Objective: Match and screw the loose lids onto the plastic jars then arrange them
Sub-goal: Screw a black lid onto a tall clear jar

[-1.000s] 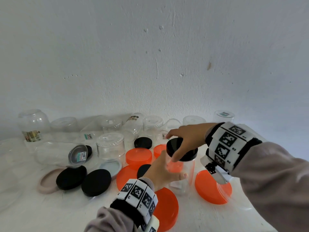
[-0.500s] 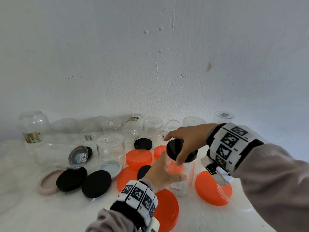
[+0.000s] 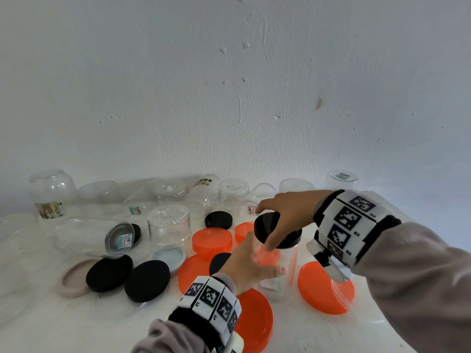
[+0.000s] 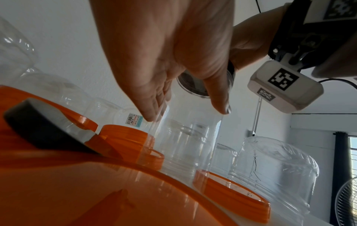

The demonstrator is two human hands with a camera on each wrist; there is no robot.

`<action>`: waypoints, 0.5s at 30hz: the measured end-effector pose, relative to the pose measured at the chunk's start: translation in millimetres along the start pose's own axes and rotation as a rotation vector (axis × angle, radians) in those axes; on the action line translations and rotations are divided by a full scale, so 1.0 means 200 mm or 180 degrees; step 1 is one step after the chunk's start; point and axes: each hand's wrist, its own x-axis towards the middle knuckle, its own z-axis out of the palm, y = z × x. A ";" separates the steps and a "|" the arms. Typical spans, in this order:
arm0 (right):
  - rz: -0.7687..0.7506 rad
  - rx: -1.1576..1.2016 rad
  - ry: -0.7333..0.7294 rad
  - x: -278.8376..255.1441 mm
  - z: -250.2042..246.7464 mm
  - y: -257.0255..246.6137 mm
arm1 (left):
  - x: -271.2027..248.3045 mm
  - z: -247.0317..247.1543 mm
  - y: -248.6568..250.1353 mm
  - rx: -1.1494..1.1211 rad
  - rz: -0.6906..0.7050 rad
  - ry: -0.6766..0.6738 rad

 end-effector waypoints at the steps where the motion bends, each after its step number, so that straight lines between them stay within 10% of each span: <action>1: -0.0057 0.0037 -0.0086 -0.01 -0.01 0.00 | 0.00 0.00 0.00 0.0006 0.0025 0.0008; 15: 0.0019 0.0079 -0.0031 -0.01 0.00 0.00 | 0.00 0.00 0.00 -0.0004 -0.0059 -0.0007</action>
